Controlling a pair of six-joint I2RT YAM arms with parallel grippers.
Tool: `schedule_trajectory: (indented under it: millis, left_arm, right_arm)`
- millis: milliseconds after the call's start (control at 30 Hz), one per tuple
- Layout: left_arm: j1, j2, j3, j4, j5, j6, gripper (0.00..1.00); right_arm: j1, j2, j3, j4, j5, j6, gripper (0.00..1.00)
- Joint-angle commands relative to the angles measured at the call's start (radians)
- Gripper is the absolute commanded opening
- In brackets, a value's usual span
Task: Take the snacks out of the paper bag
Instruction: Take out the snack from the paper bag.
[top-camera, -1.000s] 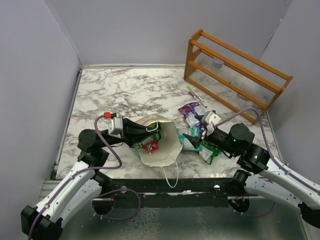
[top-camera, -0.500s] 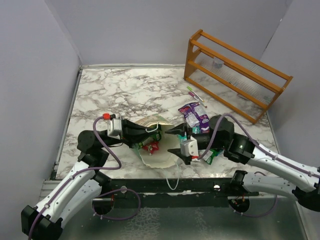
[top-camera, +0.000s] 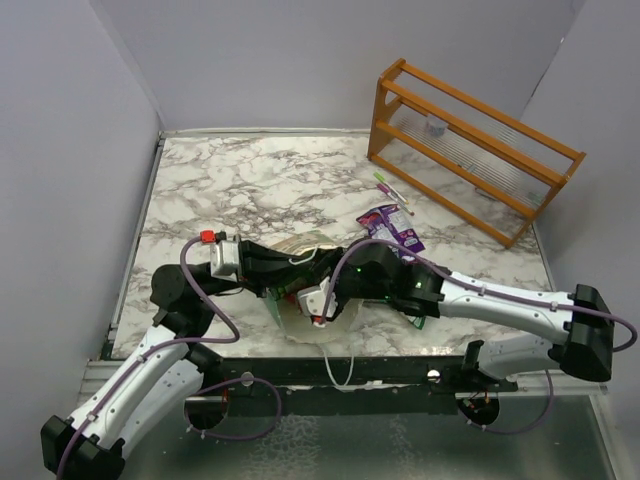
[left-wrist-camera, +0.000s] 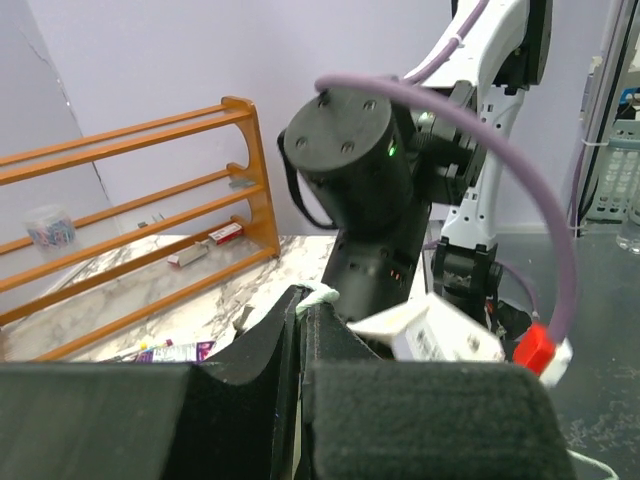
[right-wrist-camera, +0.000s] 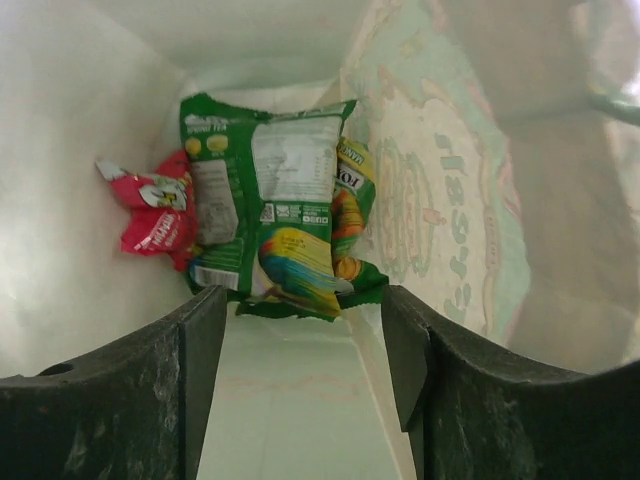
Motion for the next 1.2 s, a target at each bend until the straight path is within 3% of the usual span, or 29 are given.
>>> schedule_trajectory:
  millis: [0, 133, 200, 533, 733, 967, 1100, 1167]
  left_arm:
    - [0.004, -0.025, 0.001, 0.063, -0.014, -0.005, 0.00]
    - [0.013, -0.025, 0.000, 0.089, -0.013, -0.025, 0.00]
    - [0.018, -0.025, -0.003, 0.102, -0.015, -0.036, 0.00]
    - [0.068, -0.042, -0.017, 0.143, -0.018, -0.073, 0.00]
    - [0.079, -0.055, -0.029, 0.158, -0.015, -0.085, 0.00]
    - [0.080, -0.062, -0.034, 0.158, -0.014, -0.091, 0.00]
    - [0.086, -0.070, -0.035, 0.146, -0.017, -0.084, 0.00]
    - [0.088, -0.073, -0.036, 0.135, -0.023, -0.076, 0.00]
  right_arm:
    - [0.006, 0.090, 0.052, 0.020, 0.104, -0.066, 0.61]
    - [0.007, 0.163, 0.090, 0.028, 0.128, -0.059, 0.51]
    - [0.009, 0.186, 0.096, 0.029, 0.153, -0.052, 0.50]
    - [0.016, 0.311, 0.109, 0.147, 0.288, -0.066, 0.57]
    - [-0.001, 0.409, 0.096, 0.309, 0.287, -0.099, 0.63]
    - [-0.039, 0.514, 0.150, 0.325, 0.221, -0.113, 0.64]
    - [-0.050, 0.561, 0.161, 0.354, 0.206, -0.115, 0.59]
    - [-0.051, 0.568, 0.169, 0.357, 0.201, -0.111, 0.47]
